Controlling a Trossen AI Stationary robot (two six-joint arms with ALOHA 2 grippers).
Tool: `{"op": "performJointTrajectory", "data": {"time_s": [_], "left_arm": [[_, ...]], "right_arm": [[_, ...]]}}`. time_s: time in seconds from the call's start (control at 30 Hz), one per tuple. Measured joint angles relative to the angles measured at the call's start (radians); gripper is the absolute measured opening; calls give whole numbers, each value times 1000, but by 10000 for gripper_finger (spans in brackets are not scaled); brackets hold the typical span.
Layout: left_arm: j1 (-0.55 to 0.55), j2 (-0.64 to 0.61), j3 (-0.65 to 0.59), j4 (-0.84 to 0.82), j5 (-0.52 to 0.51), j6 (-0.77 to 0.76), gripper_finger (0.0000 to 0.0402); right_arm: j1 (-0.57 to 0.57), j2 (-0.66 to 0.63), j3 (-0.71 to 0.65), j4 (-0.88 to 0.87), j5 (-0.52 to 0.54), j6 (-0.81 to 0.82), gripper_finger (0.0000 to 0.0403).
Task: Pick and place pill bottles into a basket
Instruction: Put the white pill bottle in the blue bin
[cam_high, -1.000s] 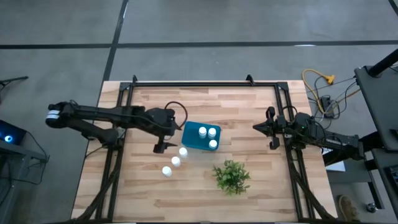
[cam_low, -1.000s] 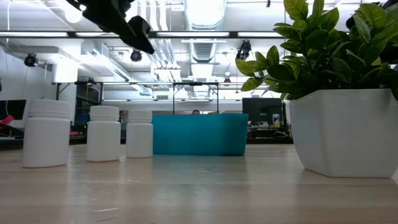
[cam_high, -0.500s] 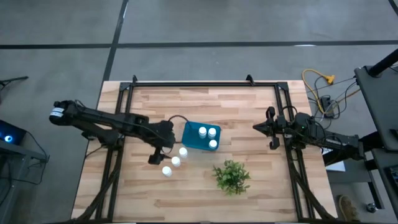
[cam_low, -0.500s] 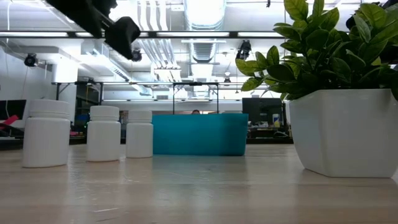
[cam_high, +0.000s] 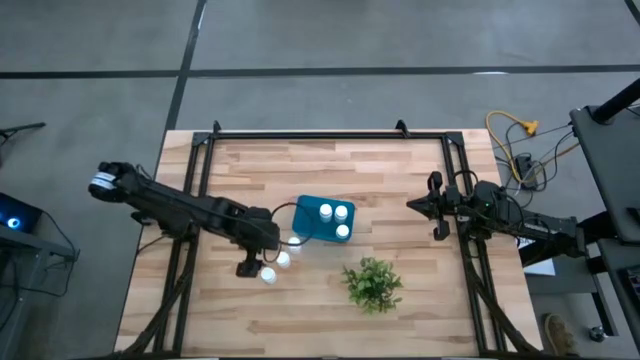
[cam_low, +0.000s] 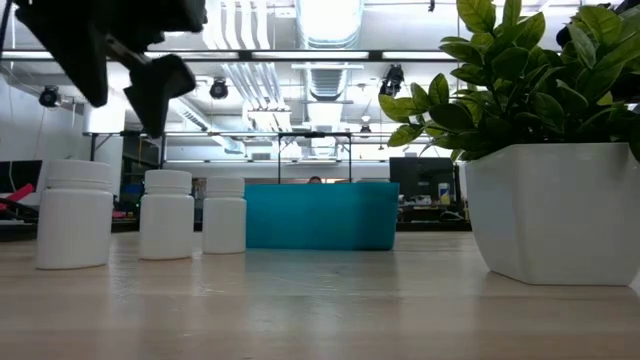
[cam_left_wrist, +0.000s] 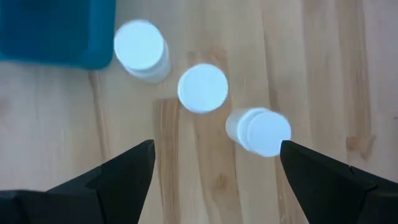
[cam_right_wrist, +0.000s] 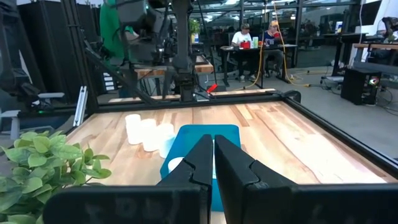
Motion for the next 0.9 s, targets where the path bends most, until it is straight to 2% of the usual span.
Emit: {"op": "performJointTrajectory", "data": {"time_s": [0.6,0.9], "left_arm": [[-109,153,35,1,-27,-88,329],[-126,180,35,-2,-60,-130,329]], "right_arm": [[0,0,0,0,0,0,9],[0,0,0,0,0,0,9]]}}
